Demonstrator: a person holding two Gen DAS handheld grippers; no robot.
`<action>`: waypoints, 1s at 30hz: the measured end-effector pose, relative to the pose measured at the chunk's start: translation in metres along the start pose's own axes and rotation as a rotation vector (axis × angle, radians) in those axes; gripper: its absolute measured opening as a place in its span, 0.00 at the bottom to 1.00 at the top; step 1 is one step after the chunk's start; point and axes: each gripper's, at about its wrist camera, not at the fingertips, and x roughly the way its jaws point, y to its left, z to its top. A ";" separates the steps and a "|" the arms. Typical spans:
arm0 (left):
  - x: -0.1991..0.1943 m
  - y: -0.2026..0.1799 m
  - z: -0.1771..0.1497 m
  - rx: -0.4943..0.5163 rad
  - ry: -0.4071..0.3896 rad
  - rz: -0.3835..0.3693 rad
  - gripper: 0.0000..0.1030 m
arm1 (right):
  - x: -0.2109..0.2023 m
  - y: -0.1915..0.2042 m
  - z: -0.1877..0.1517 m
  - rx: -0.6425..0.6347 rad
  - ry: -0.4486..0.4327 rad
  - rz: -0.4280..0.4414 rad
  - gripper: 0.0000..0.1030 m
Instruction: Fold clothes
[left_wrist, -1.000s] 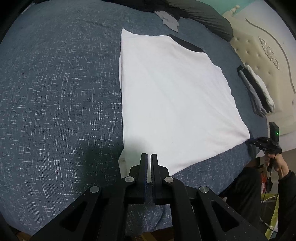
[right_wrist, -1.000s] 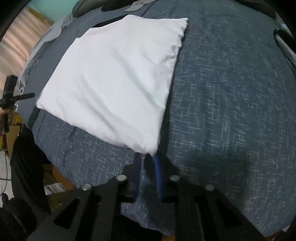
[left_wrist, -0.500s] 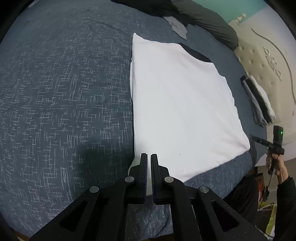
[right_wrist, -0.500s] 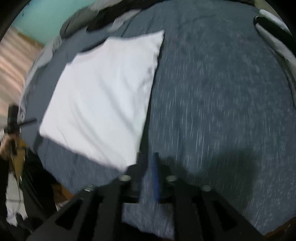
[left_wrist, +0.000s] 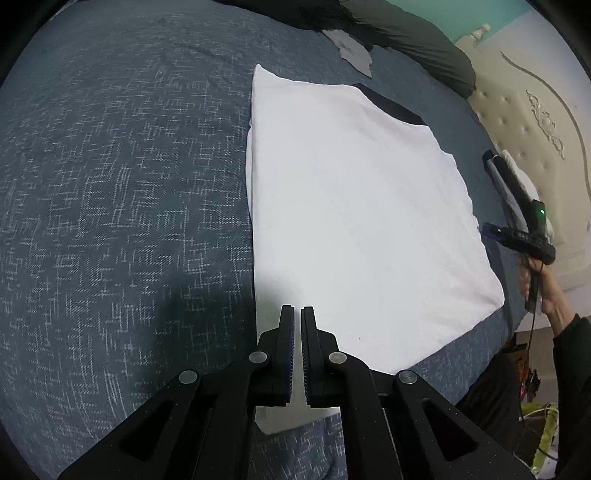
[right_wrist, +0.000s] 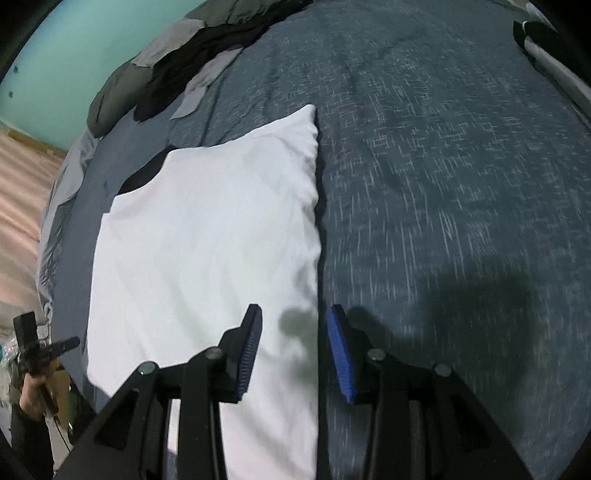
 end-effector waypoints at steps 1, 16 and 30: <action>0.002 0.000 0.001 0.002 0.001 -0.001 0.03 | 0.005 -0.001 0.004 0.003 0.006 -0.003 0.36; 0.011 0.013 0.004 -0.021 0.006 0.003 0.03 | 0.013 -0.004 0.024 -0.013 -0.069 -0.028 0.01; 0.007 0.023 0.020 -0.040 -0.027 0.003 0.03 | -0.002 -0.024 0.034 0.074 -0.133 0.001 0.21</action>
